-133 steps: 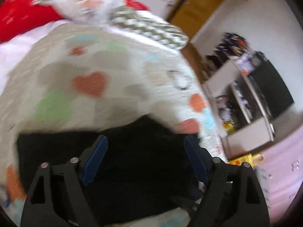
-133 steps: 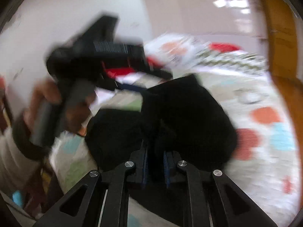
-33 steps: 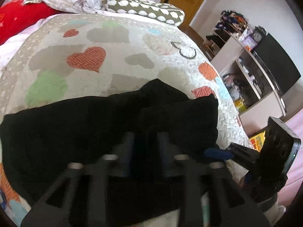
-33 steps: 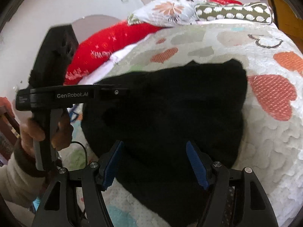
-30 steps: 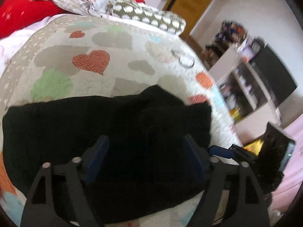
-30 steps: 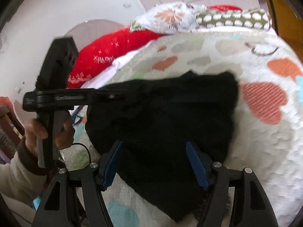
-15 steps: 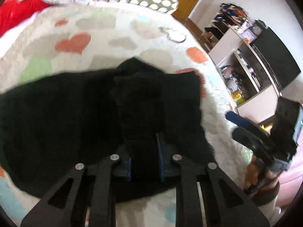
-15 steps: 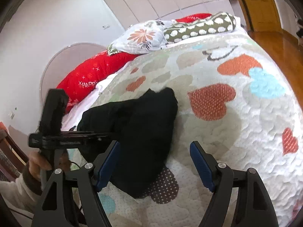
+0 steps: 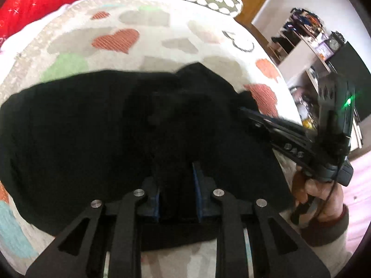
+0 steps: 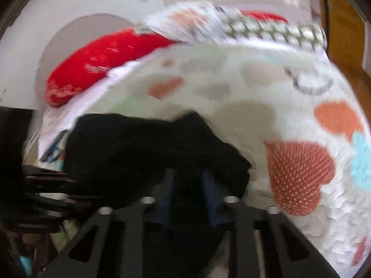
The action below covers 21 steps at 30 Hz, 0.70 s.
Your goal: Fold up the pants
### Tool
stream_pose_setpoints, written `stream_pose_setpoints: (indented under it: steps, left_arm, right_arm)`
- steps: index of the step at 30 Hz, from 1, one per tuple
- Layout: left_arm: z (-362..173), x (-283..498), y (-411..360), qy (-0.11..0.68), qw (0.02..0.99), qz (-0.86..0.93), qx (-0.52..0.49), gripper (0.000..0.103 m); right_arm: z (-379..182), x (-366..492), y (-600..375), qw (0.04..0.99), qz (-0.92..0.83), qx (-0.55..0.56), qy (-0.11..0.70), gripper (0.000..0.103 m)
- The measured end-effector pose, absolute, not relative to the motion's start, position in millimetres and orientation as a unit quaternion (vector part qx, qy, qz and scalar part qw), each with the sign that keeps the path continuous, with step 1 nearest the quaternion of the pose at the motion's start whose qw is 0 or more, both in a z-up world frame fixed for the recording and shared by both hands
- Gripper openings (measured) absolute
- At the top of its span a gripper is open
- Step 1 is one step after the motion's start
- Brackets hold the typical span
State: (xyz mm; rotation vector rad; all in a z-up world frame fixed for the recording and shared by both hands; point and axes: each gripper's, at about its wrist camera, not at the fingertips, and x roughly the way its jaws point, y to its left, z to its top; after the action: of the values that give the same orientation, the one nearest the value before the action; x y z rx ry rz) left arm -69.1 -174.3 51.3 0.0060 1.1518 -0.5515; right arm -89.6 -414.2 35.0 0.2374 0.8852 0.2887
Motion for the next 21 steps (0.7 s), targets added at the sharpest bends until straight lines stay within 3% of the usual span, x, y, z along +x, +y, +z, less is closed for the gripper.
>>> stream_pose_setpoints:
  steps: [4,8,9,14,21]
  left_arm:
    - [54,-70,-169,0.541,0.802,-0.253,-0.001,0.032]
    - [66,-79,-150,0.524,0.816,-0.241,-0.02,0.059]
    - [67,-80,-145,0.521,0.818,-0.241,-0.024,0.06]
    - [55,-81,-143,0.543,0.805,-0.236,-0.02,0.061]
    - [88,-92,-144,0.507,0.828,-0.239,-0.016,0.062]
  right_arm:
    - [48,-110,-430,0.889,0.136,0.161,0.406,0.01]
    - [71,-147,-413,0.895,0.169,0.126,0.394,0.059]
    - [72,-156,-406,0.893,0.182,0.111,0.397,0.065]
    - [34,-179,-375,0.88,0.154,0.017,0.45,0.065]
    - [77,-179,-384,0.9,0.153,0.025,0.408,0.064]
